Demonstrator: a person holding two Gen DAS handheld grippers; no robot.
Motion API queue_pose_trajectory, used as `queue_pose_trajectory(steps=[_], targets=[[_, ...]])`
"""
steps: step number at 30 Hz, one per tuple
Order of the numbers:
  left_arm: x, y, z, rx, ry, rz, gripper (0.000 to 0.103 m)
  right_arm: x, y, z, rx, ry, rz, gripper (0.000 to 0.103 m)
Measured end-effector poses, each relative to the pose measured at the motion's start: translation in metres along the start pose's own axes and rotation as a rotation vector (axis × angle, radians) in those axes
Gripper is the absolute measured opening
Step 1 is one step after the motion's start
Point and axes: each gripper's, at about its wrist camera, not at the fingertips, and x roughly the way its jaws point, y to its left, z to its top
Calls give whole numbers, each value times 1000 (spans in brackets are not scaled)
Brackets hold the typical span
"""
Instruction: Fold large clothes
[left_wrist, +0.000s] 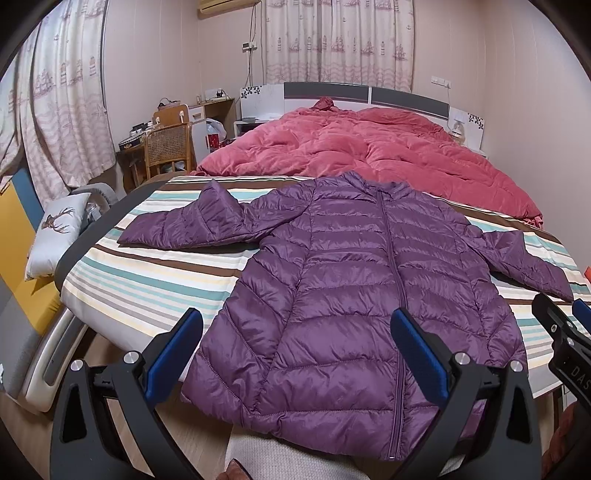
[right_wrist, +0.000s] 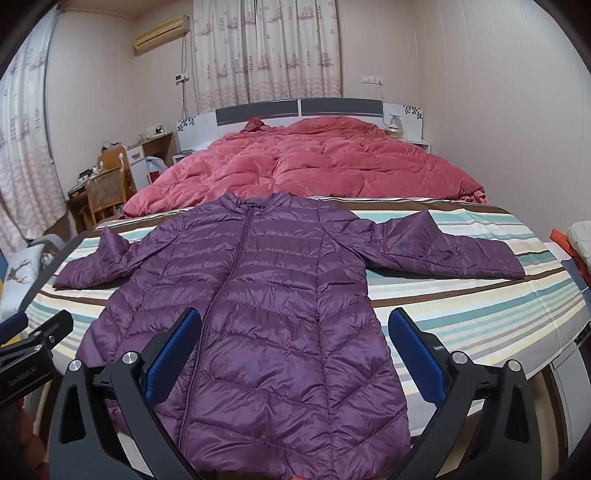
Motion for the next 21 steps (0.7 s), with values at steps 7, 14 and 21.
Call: queue_pose_trajectory(steps=[7, 14, 21], targets=[[-1, -1, 1, 0, 3, 2, 101, 0, 1, -2, 2, 0, 1, 100], [0, -1, 1, 0, 4, -1, 101, 0, 1, -2, 3, -1, 1, 100], [0, 0, 0, 1, 4, -4, 101, 0, 2, -3, 2, 3, -1, 100]])
